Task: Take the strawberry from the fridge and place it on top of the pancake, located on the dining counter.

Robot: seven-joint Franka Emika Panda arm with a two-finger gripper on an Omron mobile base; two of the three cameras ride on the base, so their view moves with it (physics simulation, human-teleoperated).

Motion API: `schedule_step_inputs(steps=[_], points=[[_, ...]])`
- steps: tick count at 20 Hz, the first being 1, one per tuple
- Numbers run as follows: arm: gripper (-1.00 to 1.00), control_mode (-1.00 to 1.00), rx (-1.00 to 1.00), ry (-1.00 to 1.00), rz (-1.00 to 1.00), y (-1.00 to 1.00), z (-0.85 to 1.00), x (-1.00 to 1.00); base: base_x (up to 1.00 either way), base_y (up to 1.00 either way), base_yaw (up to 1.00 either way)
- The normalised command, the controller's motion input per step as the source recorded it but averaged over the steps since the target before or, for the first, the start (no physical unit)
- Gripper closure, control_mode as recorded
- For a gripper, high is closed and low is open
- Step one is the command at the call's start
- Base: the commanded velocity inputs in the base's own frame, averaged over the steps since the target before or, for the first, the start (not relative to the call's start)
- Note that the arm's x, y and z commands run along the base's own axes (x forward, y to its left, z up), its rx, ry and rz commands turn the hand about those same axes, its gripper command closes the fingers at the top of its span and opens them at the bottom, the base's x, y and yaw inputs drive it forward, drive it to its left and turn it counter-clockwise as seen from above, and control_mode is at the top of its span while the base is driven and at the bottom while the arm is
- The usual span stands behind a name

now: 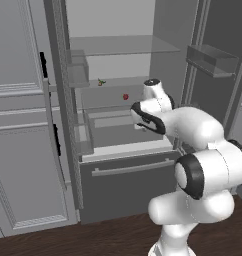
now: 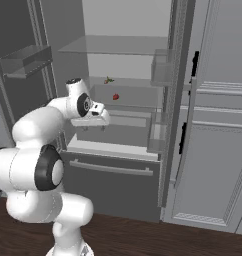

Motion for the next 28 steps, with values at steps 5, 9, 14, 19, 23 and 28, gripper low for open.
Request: schedule_step_inputs(steps=[5,9,14,19,23,28], points=[[-1.00,-1.00,0.22,-0.02,0.05,-0.10,0.00,-0.38,0.00,0.00,0.00],[-1.00,-1.00,0.24,-0.15,-0.01,-0.07,0.00,-0.65,0.00,0.00,0.00],[-1.00,-1.00,0.01,-0.20,0.00,0.00,0.00,-0.52,0.00,0.00,0.00],[-1.00,-1.00,0.00,-0.18,0.00,0.00,0.00,-0.50,0.00,0.00,0.00],[-1.00,-1.00,0.00,0.00,0.00,0.00,0.00,-0.07,0.00,0.00,0.00],[-1.00,-1.00,0.00,0.00,0.00,0.00,0.00,0.00,0.00,0.00,0.00]])
